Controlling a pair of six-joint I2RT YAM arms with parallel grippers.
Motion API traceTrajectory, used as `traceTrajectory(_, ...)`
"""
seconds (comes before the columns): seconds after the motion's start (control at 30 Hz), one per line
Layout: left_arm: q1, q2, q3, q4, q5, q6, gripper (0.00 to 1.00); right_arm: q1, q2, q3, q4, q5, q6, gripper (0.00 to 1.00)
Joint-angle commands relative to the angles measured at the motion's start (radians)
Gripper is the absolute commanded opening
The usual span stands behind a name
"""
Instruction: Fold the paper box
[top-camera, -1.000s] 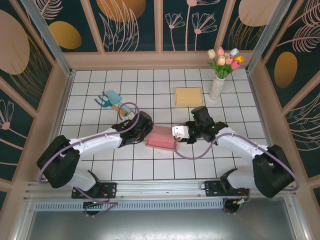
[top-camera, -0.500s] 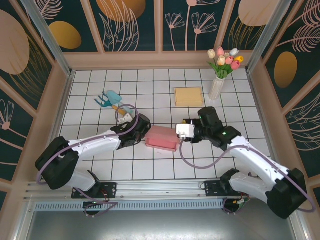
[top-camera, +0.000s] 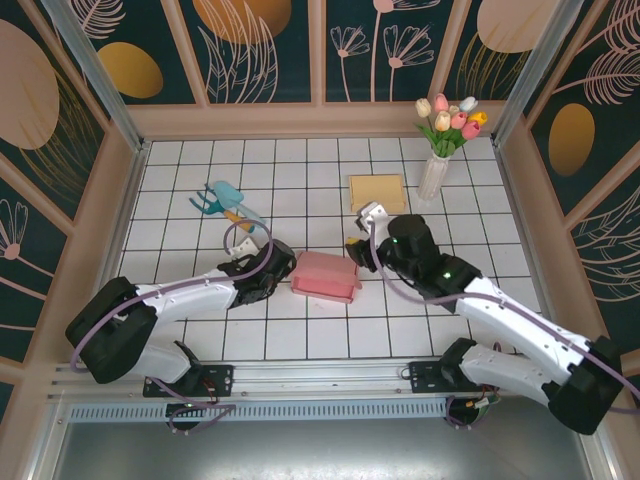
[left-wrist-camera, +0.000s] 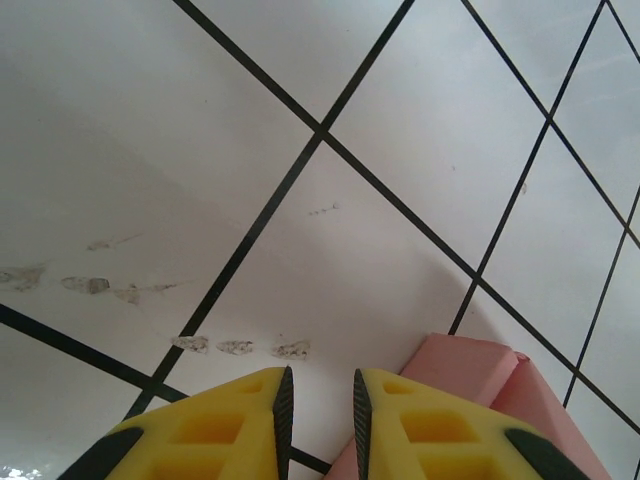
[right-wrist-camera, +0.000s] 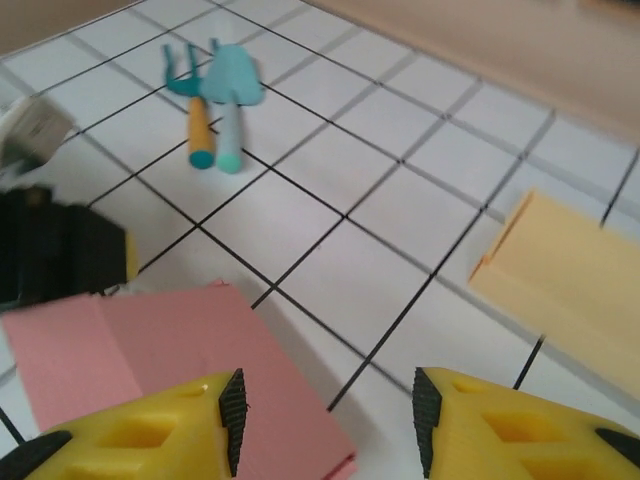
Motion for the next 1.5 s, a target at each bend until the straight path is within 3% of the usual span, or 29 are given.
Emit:
traceTrajectory(0.0,-0.004,-0.014,-0.008,0.012,-0.041,-0.013,0.25,0.051,0.056,-0.018,0.054,0.094,0.359,0.5)
traceTrajectory(0.2,-0.005,-0.081,-0.031,-0.046,-0.129,0.016,0.26,0.129,0.209,-0.024,0.099,0.226,0.372,0.51)
traceTrajectory(0.43,-0.005,-0.261,-0.102,-0.004,-0.161,0.305,0.38,0.228,0.36,-0.034,0.128,0.326,0.389,0.51)
traceTrajectory(0.53,-0.005,-0.354,-0.159,0.021,-0.118,0.396,0.42,0.271,0.419,-0.036,0.133,0.384,0.395,0.52)
traceTrajectory(0.7,-0.005,-0.469,-0.301,0.161,0.06,0.458,0.43,0.309,0.521,-0.044,0.173,0.423,0.389,0.53)
traceTrajectory(0.83,-0.005,-0.454,-0.359,0.218,0.142,0.487,0.44,0.329,0.583,-0.051,0.216,0.435,0.386,0.53)
traceTrajectory(1.0,-0.007,-0.417,-0.402,0.291,0.166,0.488,0.44,0.343,0.649,-0.048,0.228,0.47,0.373,0.54)
traceTrajectory(1.23,-0.01,-0.363,-0.397,0.358,0.222,0.491,0.45,0.349,0.639,-0.093,0.288,0.459,0.351,0.55)
traceTrajectory(1.47,-0.057,-0.349,-0.314,0.293,0.15,0.482,0.47,0.361,0.562,-0.138,0.327,0.454,0.373,0.55)
